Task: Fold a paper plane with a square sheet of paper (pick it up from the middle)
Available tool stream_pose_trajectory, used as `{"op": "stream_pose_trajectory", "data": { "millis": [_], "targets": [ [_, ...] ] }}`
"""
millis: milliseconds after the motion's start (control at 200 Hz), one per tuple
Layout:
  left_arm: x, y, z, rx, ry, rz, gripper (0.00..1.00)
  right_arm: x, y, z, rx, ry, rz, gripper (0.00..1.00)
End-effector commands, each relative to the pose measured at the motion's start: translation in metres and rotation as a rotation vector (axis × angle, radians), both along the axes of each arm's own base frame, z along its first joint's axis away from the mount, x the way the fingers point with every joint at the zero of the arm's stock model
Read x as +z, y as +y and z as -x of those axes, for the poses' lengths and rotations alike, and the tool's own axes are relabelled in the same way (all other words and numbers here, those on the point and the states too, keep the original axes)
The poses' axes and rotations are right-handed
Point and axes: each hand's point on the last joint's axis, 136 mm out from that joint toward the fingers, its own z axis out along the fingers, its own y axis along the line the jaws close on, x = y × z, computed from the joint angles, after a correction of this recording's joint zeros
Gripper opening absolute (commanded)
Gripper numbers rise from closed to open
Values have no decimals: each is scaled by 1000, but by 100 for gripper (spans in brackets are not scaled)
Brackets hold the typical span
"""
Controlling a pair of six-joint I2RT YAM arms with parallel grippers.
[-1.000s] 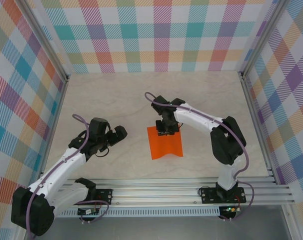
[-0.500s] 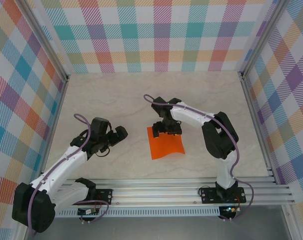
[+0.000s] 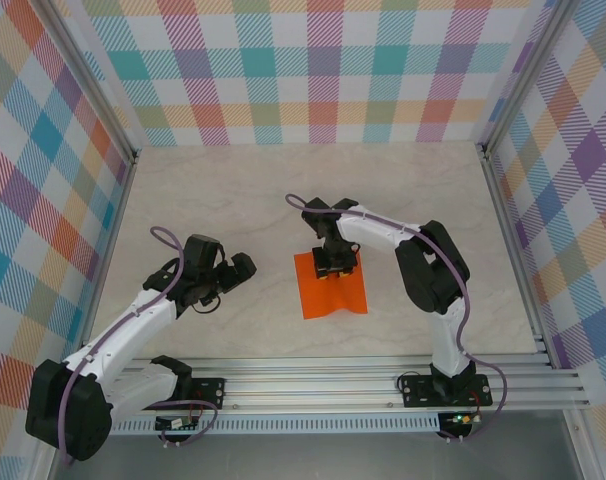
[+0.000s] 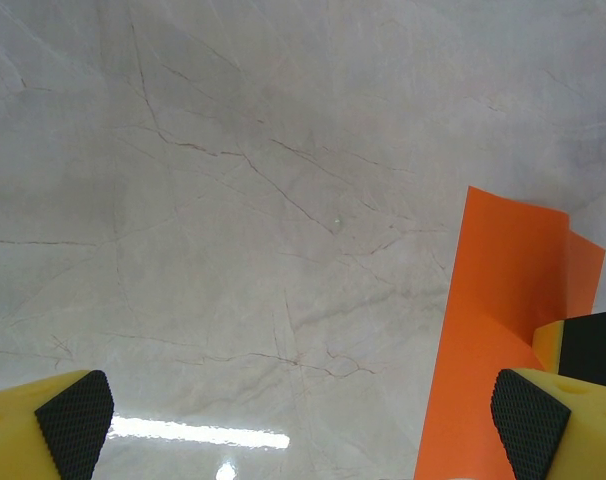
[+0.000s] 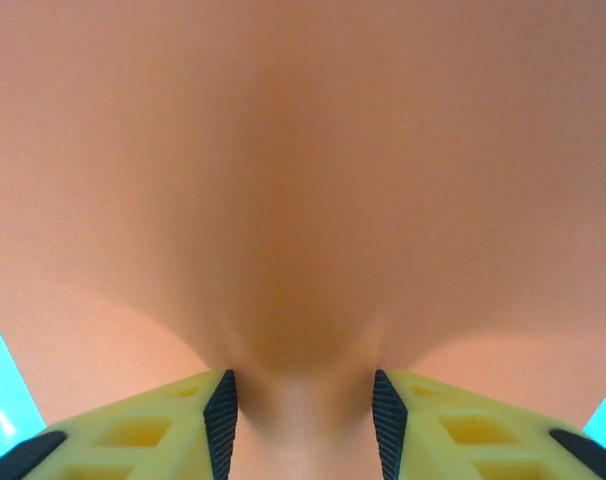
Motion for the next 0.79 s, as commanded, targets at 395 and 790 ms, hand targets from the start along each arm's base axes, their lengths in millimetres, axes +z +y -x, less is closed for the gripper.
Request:
{"op": "stream_pose_trajectory", "data": {
  "millis": [395, 790],
  "targets": [
    [1, -8, -4, -15, 15, 16, 100, 30, -6, 1, -4, -58, -17, 24],
    [1, -11, -5, -23, 18, 20, 100, 29, -7, 0, 6, -59, -7, 74]
  ]
}}
